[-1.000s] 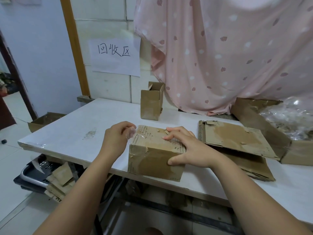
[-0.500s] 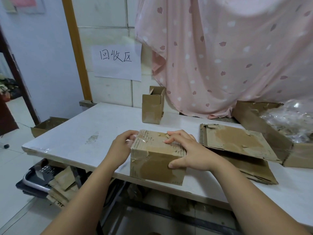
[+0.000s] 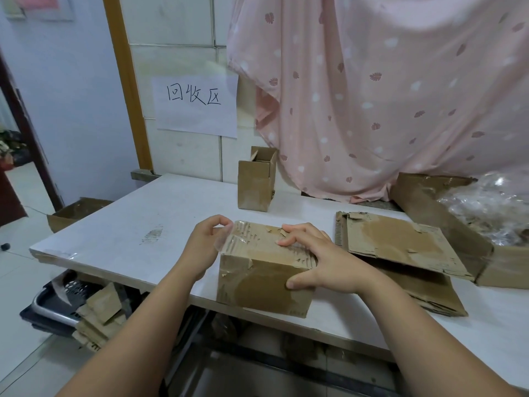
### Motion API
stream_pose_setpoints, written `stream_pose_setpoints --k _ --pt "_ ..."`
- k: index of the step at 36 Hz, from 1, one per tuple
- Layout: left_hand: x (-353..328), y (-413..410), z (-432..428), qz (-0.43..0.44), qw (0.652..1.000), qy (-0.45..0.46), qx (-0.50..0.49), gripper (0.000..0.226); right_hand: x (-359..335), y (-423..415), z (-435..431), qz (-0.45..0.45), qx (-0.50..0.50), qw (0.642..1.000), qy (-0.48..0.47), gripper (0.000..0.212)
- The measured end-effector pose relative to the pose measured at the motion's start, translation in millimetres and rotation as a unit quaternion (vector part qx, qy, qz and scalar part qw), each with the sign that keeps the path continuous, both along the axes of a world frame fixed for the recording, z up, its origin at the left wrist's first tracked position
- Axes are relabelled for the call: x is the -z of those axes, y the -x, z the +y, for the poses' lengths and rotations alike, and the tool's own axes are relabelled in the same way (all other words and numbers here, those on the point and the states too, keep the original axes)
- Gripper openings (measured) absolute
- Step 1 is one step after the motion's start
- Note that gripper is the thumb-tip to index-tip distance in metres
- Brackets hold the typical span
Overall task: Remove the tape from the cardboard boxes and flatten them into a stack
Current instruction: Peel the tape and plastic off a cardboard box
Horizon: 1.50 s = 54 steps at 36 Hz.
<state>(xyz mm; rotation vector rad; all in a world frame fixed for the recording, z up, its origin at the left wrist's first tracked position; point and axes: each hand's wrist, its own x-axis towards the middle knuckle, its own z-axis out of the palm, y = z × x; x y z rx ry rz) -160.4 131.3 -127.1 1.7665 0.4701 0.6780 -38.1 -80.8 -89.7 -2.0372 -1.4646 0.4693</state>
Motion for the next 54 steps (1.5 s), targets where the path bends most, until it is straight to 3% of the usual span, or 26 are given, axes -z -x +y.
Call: stream_pose_setpoints --k 7,12,23,27,31,39,41,45,50,54 --pt "-17.6 -4.1 9.9 -0.030 0.993 -0.091 -0.064 0.021 -3.1 0.4 2.7 -0.008 -0.003 1.000 0.010 0.056" --pt "-43.7 3.2 9.4 0.018 0.982 -0.179 -0.058 0.017 -2.5 2.0 3.5 -0.012 0.004 1.000 0.014 0.058" --pt "-66.8 27.5 -17.9 -0.043 0.995 -0.013 0.093 0.026 -4.3 5.4 2.9 -0.013 0.016 1.000 0.014 0.058" --pt "-65.7 29.6 -28.0 -0.061 0.989 -0.130 0.025 0.029 -4.6 7.5 3.3 -0.018 0.021 1.000 0.015 0.057" --pt "-72.6 39.2 -36.2 -0.154 0.981 -0.115 0.018 0.038 -6.2 9.7 6.4 -0.021 0.035 0.999 0.013 0.058" --pt "-75.6 64.6 -49.0 -0.188 0.964 -0.166 -0.082 0.026 -4.1 12.1 9.1 -0.023 0.063 0.998 0.006 0.059" --pt "-77.0 69.5 -48.1 -0.163 0.961 -0.196 -0.109 0.023 -4.4 13.5 10.0 -0.025 0.066 0.998 0.006 0.058" --pt "-69.2 68.1 -41.6 -0.005 0.933 -0.322 -0.158 0.019 -1.4 14.0 8.0 -0.021 0.063 0.998 0.001 0.060" --pt "-56.8 64.6 -34.1 0.147 0.954 -0.245 -0.091 0.051 -0.6 13.9 8.4 -0.021 0.064 0.998 -0.001 0.061" --pt "-51.6 61.1 -31.4 0.190 0.962 -0.194 -0.036 0.056 -0.7 15.3 9.9 -0.021 0.067 0.998 -0.003 0.061"
